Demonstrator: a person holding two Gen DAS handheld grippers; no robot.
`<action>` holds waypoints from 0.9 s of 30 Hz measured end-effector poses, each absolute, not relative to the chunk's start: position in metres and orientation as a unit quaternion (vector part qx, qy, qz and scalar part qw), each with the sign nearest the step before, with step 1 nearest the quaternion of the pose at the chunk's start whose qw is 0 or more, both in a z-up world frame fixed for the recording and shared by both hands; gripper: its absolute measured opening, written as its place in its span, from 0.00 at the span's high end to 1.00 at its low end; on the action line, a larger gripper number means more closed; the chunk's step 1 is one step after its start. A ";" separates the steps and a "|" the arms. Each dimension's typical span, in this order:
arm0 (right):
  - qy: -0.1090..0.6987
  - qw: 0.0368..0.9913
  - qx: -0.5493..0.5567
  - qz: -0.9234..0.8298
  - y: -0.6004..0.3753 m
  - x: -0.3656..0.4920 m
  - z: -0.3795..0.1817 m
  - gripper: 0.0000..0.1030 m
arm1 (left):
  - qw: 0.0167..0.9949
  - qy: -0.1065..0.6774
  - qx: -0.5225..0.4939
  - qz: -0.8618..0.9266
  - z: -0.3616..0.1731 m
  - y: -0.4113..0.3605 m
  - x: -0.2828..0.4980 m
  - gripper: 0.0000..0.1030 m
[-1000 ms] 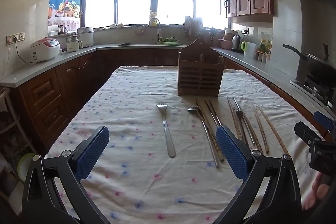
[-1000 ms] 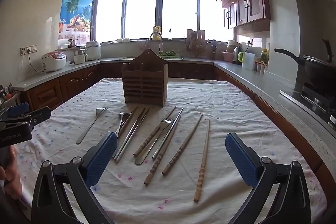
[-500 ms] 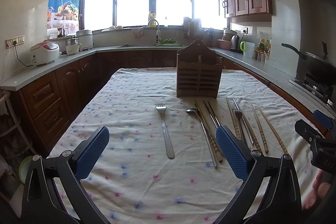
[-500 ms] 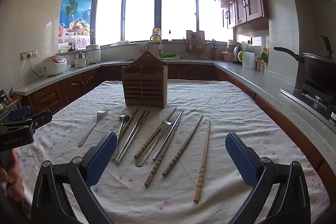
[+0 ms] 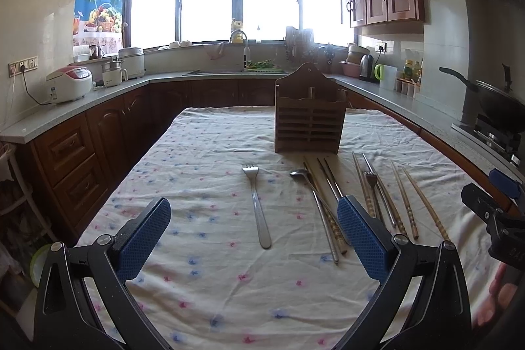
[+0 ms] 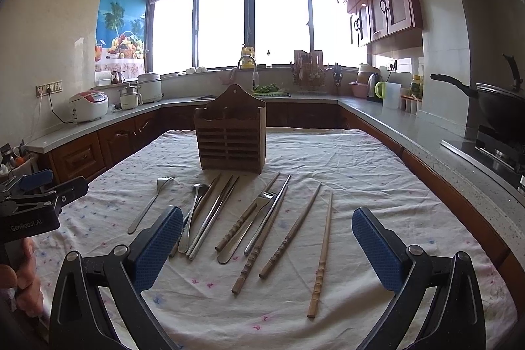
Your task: Organize utensils
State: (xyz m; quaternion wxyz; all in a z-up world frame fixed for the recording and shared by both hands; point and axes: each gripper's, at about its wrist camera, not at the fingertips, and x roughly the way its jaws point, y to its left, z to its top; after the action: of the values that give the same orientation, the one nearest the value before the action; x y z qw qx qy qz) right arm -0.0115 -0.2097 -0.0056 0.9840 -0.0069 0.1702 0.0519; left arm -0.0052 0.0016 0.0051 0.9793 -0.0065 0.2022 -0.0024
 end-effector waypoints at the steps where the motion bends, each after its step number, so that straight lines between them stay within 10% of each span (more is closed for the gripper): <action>1: 0.170 0.984 -0.007 0.052 -0.210 -0.011 -0.005 0.00 | 0.979 0.202 -0.007 -0.003 0.005 0.002 -0.005 0.00; 27: 0.170 0.984 0.000 0.059 -0.210 -0.009 -0.004 0.00 | 0.978 0.210 -0.005 -0.008 0.003 -0.003 0.002 0.00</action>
State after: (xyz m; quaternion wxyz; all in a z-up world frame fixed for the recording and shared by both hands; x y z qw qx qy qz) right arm -0.0091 -0.2098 -0.0043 0.9837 -0.0001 0.1696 0.0589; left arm 0.0017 -0.0027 0.0035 0.9777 -0.0048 0.2097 -0.0084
